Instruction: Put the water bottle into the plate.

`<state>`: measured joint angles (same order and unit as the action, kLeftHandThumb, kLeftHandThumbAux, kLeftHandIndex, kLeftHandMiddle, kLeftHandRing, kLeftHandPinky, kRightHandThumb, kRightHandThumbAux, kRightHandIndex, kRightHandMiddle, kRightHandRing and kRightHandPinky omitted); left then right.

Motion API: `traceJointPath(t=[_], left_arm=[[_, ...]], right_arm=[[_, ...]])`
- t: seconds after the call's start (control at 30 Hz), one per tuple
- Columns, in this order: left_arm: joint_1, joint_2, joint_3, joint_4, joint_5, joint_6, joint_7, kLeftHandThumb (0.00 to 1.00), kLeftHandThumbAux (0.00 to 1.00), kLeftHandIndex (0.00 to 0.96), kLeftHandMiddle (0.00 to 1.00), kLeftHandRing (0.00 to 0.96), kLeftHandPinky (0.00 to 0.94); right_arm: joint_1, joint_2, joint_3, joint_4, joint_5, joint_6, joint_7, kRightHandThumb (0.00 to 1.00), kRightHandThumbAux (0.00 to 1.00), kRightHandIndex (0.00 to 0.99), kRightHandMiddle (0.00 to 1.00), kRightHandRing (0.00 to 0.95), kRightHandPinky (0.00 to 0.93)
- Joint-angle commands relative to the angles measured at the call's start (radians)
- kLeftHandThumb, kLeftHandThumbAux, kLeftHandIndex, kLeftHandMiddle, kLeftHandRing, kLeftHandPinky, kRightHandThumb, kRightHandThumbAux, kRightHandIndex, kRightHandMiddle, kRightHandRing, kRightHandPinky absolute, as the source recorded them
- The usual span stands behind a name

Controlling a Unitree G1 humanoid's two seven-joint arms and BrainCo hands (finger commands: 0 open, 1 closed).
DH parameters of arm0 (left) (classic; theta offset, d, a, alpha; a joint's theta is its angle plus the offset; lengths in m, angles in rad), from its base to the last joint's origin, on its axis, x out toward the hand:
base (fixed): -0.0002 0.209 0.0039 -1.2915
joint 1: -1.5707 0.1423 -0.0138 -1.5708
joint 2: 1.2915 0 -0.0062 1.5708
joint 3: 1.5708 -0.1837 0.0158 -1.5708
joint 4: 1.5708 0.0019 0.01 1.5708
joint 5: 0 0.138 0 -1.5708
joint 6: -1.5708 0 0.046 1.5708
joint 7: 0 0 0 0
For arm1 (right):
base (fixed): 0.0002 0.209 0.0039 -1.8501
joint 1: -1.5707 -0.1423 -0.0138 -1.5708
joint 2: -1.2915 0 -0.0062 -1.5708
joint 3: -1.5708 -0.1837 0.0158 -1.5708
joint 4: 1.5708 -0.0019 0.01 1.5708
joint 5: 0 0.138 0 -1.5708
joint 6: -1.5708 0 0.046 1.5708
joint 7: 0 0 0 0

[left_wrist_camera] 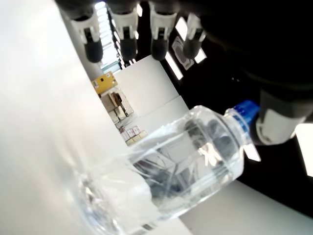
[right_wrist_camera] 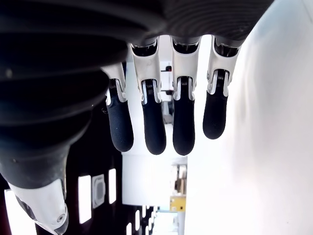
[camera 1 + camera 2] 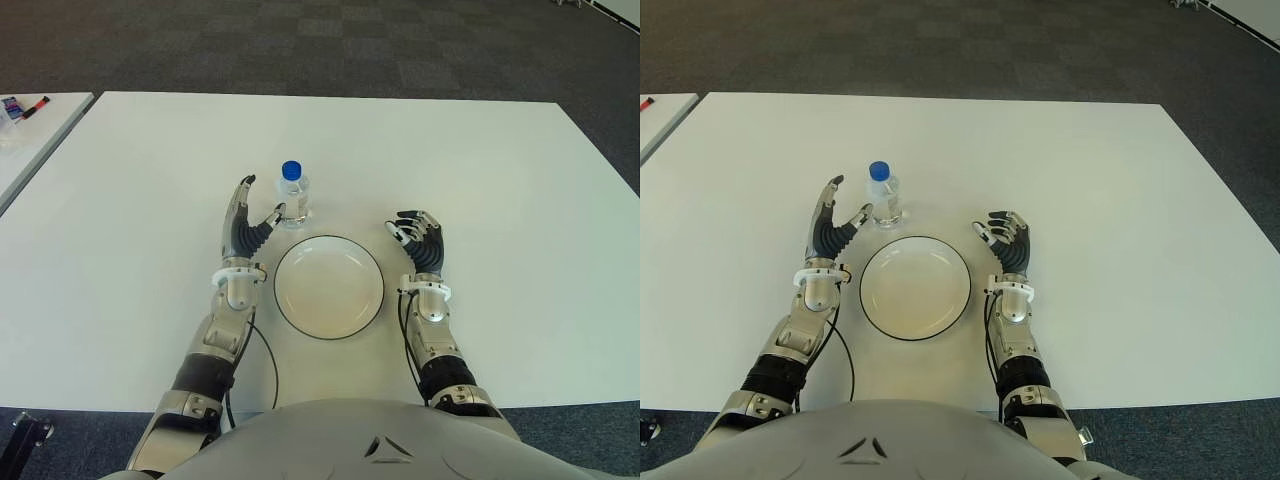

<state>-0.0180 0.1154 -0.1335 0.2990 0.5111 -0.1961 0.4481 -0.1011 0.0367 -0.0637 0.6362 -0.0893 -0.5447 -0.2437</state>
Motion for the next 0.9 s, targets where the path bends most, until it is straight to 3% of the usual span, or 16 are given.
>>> traceJointPath(t=[0.03,0.33,0.9], left_arm=[[-0.009,0.028,-0.025,0.019,0.079,0.045,0.039,0.157,0.512,0.000,0.030,0.029,0.002],[-0.019,0.036,-0.034,0.039,0.106,0.054,0.077,0.030,0.529,0.000,0.063,0.064,0.000],[-0.076,0.062,-0.066,0.167,0.132,-0.003,0.196,0.000,0.542,0.000,0.130,0.107,0.000]], right_arm=[[0.029,0.006,-0.004,0.036,0.005,0.037,-0.003,0.694,0.724,0.416,0.410,0.410,0.396],[0.024,0.007,-0.006,0.046,0.009,0.029,-0.003,0.697,0.723,0.418,0.420,0.422,0.411],[0.021,0.009,-0.011,0.051,0.017,0.026,0.003,0.696,0.724,0.417,0.413,0.412,0.401]])
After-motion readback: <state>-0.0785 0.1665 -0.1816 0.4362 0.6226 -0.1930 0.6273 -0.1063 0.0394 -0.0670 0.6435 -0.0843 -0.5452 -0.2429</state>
